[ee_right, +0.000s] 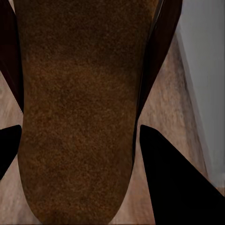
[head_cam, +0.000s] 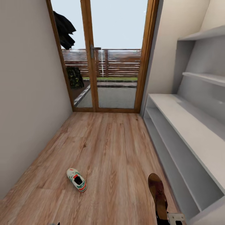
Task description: Pick up the two gym shoes and the two sandals from the corridor floor and place them onto the hallstand (shoe rack) in the corridor, making sure they are on the rack and not on the floor. Arrange them so the two gym shoes are next to each other and the two sandals are next to each other.
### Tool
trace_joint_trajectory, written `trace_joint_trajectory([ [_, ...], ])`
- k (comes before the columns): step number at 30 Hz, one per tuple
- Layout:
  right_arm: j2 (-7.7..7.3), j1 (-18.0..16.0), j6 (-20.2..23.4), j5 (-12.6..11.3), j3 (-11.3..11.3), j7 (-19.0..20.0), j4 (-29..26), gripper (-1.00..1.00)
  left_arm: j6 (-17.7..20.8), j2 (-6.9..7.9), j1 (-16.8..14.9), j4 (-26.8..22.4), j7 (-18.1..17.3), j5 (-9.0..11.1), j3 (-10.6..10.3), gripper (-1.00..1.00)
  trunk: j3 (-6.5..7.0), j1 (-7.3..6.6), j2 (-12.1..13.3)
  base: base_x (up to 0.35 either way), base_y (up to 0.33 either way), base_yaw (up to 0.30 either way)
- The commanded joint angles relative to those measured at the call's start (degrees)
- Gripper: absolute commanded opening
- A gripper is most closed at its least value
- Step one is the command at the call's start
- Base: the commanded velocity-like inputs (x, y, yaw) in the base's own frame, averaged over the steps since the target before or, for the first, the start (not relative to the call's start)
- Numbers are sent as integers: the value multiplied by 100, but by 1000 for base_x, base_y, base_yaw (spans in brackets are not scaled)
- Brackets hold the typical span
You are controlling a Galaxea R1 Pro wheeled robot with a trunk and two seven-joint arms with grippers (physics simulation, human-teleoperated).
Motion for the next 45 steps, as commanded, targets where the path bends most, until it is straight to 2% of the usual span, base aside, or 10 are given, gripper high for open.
trace_joint_trajectory([
  [1,-1,-2,-13,-5,5,-17,1,-100,-11,-5,-7,5,-54,-18,48,100,-5,2,-2,288,-154,278],
  [13,-1,-1,-13,-5,5,-16,1,-100,-11,-5,-7,5,-54,-18,47,100,-5,2,-2,265,-153,278],
  [31,-1,-2,-13,-5,5,-16,2,-100,-11,-5,-7,5,-54,-24,45,100,-5,2,-2,45,-23,278],
  [45,-1,0,-13,-5,5,-17,3,-100,-11,-5,-7,6,-54,-26,45,100,-5,2,-2,200,-180,264],
])
